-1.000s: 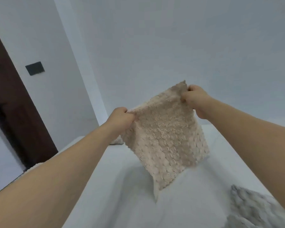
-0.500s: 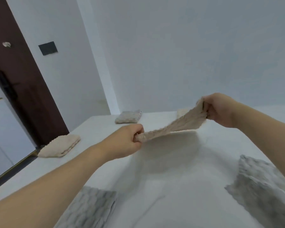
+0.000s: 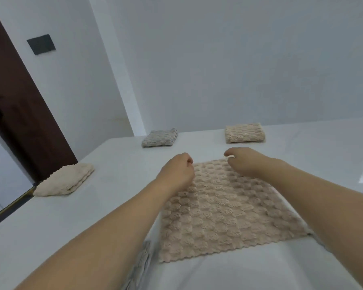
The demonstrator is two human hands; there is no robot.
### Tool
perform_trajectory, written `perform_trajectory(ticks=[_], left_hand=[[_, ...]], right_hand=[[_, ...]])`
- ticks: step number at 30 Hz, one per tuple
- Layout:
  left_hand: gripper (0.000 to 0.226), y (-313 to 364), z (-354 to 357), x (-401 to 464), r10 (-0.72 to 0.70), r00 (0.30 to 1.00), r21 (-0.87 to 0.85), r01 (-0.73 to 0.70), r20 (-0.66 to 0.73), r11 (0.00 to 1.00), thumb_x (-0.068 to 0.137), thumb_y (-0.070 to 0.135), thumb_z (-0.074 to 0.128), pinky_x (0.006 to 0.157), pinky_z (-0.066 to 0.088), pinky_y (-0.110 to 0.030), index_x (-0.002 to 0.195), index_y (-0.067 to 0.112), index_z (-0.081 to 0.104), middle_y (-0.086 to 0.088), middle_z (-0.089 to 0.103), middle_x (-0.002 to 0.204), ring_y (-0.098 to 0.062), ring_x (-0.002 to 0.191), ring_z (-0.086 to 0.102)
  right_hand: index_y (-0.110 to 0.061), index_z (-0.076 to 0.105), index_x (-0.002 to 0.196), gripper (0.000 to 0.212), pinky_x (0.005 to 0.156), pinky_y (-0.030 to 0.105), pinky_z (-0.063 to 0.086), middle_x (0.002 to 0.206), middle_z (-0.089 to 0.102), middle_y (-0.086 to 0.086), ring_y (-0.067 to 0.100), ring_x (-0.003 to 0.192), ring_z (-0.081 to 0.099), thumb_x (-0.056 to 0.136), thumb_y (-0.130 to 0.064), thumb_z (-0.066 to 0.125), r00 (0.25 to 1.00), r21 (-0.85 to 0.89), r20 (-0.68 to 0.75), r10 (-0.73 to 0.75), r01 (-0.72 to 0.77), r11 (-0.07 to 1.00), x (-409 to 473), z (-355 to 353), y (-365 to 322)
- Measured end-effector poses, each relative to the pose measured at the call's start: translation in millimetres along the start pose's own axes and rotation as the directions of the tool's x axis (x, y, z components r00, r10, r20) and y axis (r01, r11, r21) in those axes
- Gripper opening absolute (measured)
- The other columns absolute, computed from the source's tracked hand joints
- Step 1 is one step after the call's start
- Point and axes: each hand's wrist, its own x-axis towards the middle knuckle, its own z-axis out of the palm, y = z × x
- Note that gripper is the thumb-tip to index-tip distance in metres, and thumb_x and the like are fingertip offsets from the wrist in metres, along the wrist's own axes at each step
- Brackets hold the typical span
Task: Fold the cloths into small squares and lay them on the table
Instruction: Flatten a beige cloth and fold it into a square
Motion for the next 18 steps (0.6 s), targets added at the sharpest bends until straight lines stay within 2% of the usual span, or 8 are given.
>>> perform_trajectory(ticks=[3,5,8,14,18], left_hand=[[0.042,-4,36,30,0.032,0.999,0.004,-0.032,-0.008,0.999,0.102,0.023,0.032,0.108,0.035,-0.036,0.140,0.012,0.046,-0.007,0.048,0.144,-0.024,0.130,0.045],[0.048,-11,63,39,0.027,0.998,0.144,-0.034,0.053,0.989,0.103,0.033,0.026,0.117,0.022,-0.041,0.147,0.016,0.037,-0.005,0.035,0.155,-0.024,0.142,0.031],[0.058,-22,83,49,-0.068,0.989,0.276,0.030,0.129,0.961,0.101,0.043,0.014,0.121,0.000,-0.046,0.156,0.025,0.013,0.005,0.008,0.164,-0.020,0.150,0.005],[0.060,-33,75,48,-0.051,0.984,0.297,-0.003,0.173,0.955,0.102,0.044,0.011,0.121,-0.003,-0.042,0.157,0.020,0.004,0.004,0.000,0.165,-0.018,0.151,-0.002],[0.061,-71,56,33,-0.151,0.978,0.333,0.095,0.146,0.938,0.102,0.045,0.011,0.121,-0.002,-0.041,0.157,0.019,0.002,0.002,-0.002,0.165,-0.019,0.151,-0.003]], right_hand=[[-0.017,0.029,0.150,0.048,0.118,0.038,0.013,0.158,0.025,0.002,0.020,0.144,0.023,0.104,-0.030,0.022,0.997,-0.182,0.008,-0.083,0.083,0.980,22,36,-2],[-0.023,0.017,0.154,0.053,0.119,0.042,0.005,0.162,0.012,0.000,0.019,0.148,0.010,0.103,-0.038,0.015,0.995,-0.286,0.043,-0.089,0.098,0.953,33,57,5],[-0.031,0.008,0.154,0.054,0.120,0.046,0.000,0.162,0.002,-0.005,0.018,0.149,0.000,0.102,-0.044,0.011,0.997,-0.312,0.058,-0.058,0.073,0.947,46,67,16],[-0.030,0.003,0.154,0.055,0.120,0.042,-0.002,0.162,-0.003,-0.006,0.015,0.149,-0.003,0.101,-0.045,0.008,0.996,-0.328,0.069,-0.053,0.073,0.942,45,64,23],[-0.028,0.000,0.155,0.056,0.119,0.046,-0.009,0.162,-0.006,-0.006,0.017,0.149,-0.007,0.101,-0.044,0.007,0.997,-0.355,0.049,0.060,-0.038,0.934,39,52,44]])
